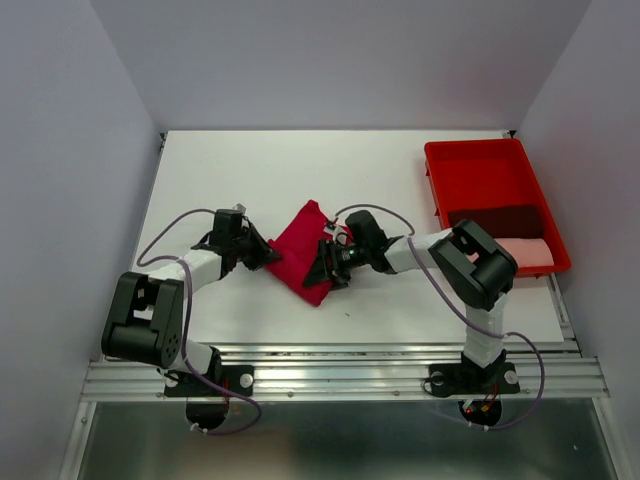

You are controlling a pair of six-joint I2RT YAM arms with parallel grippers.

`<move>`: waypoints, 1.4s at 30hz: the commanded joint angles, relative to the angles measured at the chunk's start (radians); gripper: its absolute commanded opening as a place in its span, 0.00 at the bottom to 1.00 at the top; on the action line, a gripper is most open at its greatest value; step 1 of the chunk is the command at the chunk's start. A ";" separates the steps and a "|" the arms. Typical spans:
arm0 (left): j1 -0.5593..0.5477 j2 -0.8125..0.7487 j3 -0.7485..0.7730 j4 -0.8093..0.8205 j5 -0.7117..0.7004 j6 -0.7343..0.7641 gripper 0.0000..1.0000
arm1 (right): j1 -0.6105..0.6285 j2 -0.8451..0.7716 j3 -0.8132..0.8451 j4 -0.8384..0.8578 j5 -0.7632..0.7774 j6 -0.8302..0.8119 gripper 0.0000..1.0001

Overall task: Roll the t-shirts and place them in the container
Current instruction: Roll the T-shirt to the center of the board.

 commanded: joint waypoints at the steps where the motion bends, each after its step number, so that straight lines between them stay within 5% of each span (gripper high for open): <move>1: -0.002 0.009 0.038 0.033 -0.020 0.030 0.00 | -0.006 -0.158 0.022 -0.259 0.156 -0.180 0.68; 11: -0.002 0.044 0.067 0.048 0.000 0.031 0.00 | 0.008 -0.391 0.072 -0.638 0.582 -0.358 0.80; 13: -0.002 0.053 0.072 0.048 0.003 0.033 0.00 | 0.032 -0.411 0.127 -0.689 0.657 -0.386 0.71; 18: -0.002 0.069 0.084 0.050 0.009 0.034 0.00 | 0.115 -0.366 0.236 -0.737 0.753 -0.435 0.26; 21: -0.004 0.081 0.094 0.053 0.015 0.033 0.00 | 0.138 -0.309 0.275 -0.729 0.727 -0.441 0.13; 32: -0.008 0.130 0.138 0.053 0.023 0.038 0.00 | 0.138 -0.175 0.260 -0.701 0.685 -0.443 0.09; 42: -0.011 0.130 0.181 0.002 0.024 0.062 0.00 | 0.163 -0.212 0.230 -0.737 0.937 -0.415 0.04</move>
